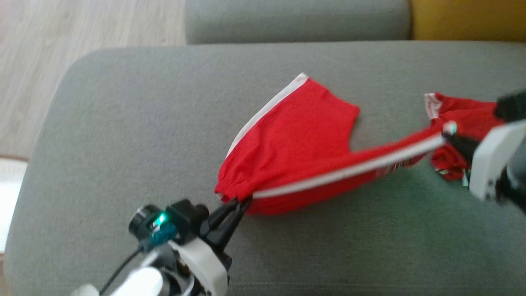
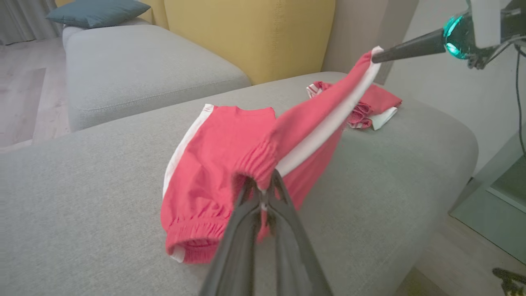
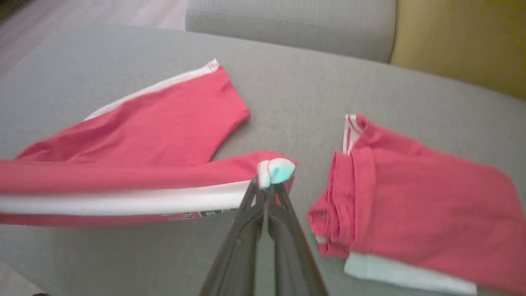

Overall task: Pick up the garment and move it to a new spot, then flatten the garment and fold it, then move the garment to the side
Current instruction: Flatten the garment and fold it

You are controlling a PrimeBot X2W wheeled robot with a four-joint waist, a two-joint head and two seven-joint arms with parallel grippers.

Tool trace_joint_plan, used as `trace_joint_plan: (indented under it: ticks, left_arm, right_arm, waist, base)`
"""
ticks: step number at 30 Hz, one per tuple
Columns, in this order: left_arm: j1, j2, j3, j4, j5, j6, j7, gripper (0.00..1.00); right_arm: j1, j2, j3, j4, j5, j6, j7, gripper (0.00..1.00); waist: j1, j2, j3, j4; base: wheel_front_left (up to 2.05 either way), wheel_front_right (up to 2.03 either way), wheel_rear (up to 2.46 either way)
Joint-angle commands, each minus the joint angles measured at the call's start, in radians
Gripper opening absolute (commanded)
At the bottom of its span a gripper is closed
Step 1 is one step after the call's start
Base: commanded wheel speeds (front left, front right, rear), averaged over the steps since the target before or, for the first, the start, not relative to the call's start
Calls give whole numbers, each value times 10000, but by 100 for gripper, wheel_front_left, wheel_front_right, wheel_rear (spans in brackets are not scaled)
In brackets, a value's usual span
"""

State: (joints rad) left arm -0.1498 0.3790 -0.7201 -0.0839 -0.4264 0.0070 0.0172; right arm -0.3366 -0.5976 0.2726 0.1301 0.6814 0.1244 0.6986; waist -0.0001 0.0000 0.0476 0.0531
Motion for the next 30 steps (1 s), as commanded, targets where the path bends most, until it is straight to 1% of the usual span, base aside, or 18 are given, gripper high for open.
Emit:
trace_joint_plan:
  ticks: [1,6,11,20,30]
  left_arm:
    - [-629,106,512,-195,-29,-46,-27,0]
    - [-1314,-90,485,203,-22,-316,-108,0]
    - [-1987,-430,358,798,-39,-566,-146,0]
    - [-2974,-1202,210,2169,-189,-816,-488,0]
    - [-3703,-1724,77,3336,-247,-992,-1018,0]
  right_arm:
    - [-668,-151,-56,-314,-211,63,91,0]
    - [-2124,137,330,232,-784,63,206,0]
    - [-3440,238,1156,1115,-1147,63,102,0]
    - [-5194,324,2487,2722,-1118,63,-497,0]
    - [-6597,367,3578,3993,-1002,63,-1113,0]
  waist:
    - [1,0,385,364]
    - [1,0,1018,882]
    - [1,0,1561,1394]
    - [1,0,2402,2107]
    - [1,0,3058,2622]
  base:
    - [0,0,0]
    - [0,0,0]
    - [0,0,0]
    - [0,0,0]
    - [0,0,0]
